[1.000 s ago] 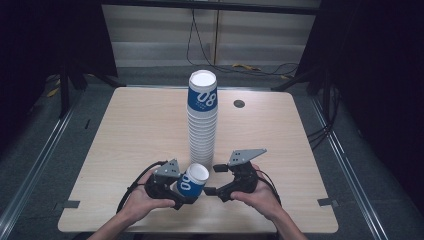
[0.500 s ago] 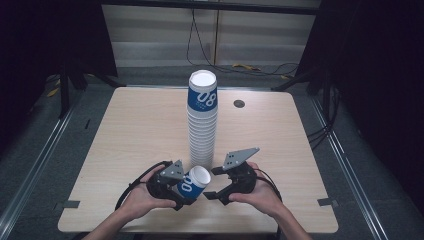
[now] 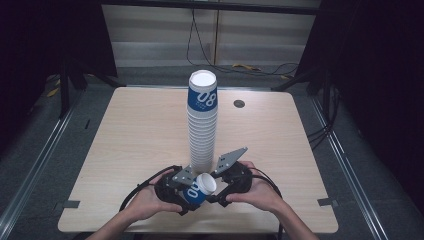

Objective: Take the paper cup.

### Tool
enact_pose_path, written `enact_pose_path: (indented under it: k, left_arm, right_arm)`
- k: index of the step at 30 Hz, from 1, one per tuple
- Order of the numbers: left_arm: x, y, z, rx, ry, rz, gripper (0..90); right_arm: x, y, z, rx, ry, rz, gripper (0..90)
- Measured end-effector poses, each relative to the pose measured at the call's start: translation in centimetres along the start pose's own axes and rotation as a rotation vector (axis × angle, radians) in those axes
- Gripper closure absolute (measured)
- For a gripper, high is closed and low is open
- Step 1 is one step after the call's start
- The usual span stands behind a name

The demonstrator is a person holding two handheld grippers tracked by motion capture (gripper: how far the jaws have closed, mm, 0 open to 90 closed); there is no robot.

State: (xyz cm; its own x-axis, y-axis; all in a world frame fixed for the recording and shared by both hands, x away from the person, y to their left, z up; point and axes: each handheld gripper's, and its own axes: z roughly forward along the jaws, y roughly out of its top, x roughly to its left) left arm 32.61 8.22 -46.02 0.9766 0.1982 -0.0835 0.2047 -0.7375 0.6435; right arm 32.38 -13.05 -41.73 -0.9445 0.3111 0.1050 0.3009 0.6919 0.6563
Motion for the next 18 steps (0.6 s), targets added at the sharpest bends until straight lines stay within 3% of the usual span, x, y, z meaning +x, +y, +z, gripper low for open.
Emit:
enact_pose_path:
  k: [9,18]
  left_arm:
    - [-0.08,0.06,0.21,0.024,-0.007,0.011,22.4]
    - [-0.11,0.08,0.17,0.035,-0.003,0.024,22.7]
  right_arm:
    - [-0.02,0.02,0.42,0.014,0.015,-0.009,28.5]
    - [-0.02,-0.17,0.47,0.021,0.019,-0.009,27.9]
